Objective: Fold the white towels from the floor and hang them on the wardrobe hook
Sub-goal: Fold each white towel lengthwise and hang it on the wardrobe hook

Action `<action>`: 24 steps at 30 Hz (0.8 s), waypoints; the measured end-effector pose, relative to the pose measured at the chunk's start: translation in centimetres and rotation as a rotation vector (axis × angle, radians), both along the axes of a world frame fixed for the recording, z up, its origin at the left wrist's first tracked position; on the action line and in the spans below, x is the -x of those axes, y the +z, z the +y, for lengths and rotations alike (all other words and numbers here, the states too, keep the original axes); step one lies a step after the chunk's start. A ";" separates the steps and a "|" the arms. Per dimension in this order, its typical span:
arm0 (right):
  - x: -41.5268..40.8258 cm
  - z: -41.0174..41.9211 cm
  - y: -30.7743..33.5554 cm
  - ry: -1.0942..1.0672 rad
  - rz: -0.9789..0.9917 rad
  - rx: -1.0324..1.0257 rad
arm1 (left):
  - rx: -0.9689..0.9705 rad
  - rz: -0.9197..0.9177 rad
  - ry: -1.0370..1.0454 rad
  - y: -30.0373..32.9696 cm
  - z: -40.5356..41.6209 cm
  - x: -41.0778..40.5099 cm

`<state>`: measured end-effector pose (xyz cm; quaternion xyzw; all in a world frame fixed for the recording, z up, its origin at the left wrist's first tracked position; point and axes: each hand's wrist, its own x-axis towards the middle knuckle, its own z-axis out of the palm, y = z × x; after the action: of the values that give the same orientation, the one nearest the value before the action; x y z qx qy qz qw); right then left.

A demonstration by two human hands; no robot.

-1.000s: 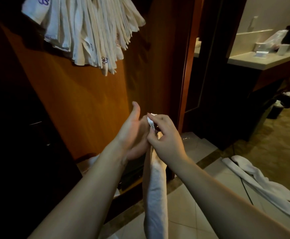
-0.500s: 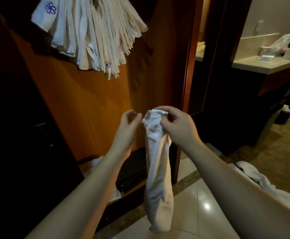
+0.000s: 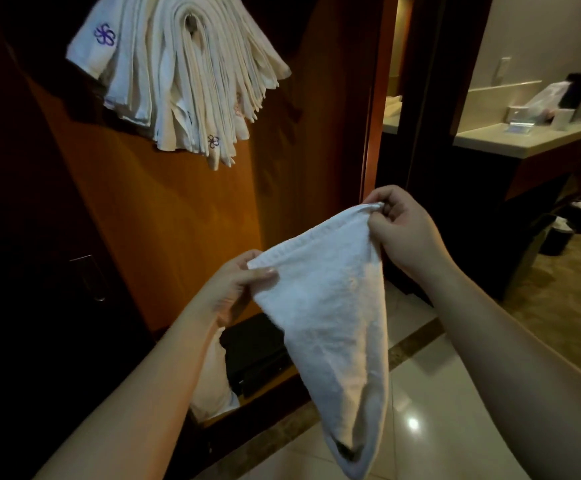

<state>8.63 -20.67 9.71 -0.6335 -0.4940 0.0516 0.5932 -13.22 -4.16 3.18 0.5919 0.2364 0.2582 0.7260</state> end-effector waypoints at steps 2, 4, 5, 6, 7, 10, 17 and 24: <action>-1.3 -0.7 -0.4 -0.039 -0.143 0.100 | -0.100 0.057 0.023 1.4 0.4 1.0; -2.2 -1.1 -0.7 -0.065 -0.288 0.216 | -0.255 0.148 0.036 2.8 0.2 1.2; -2.6 -1.2 -0.9 -0.074 -0.336 0.262 | -0.312 0.173 0.050 3.3 -0.1 1.2; -2.9 -1.3 -1.0 -0.084 -0.375 0.297 | -0.350 0.180 0.063 3.7 -0.3 1.2; -3.1 -1.4 -1.1 -0.096 -0.404 0.325 | -0.380 0.182 0.069 4.0 -0.4 1.2; -3.3 -1.5 -1.4 -0.102 -0.446 0.380 | -0.494 0.243 0.084 4.6 -0.6 1.5; -2.7 -0.5 -1.6 0.026 -0.177 0.293 | -0.620 0.303 0.104 6.1 -0.4 2.6; -2.2 0.8 -1.0 0.119 0.085 0.114 | -0.259 0.009 0.153 8.0 0.0 2.5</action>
<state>10.83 -19.91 8.70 -0.6331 -0.5015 0.1416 0.5724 -15.76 -4.15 11.13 0.6621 0.2489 0.3384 0.6206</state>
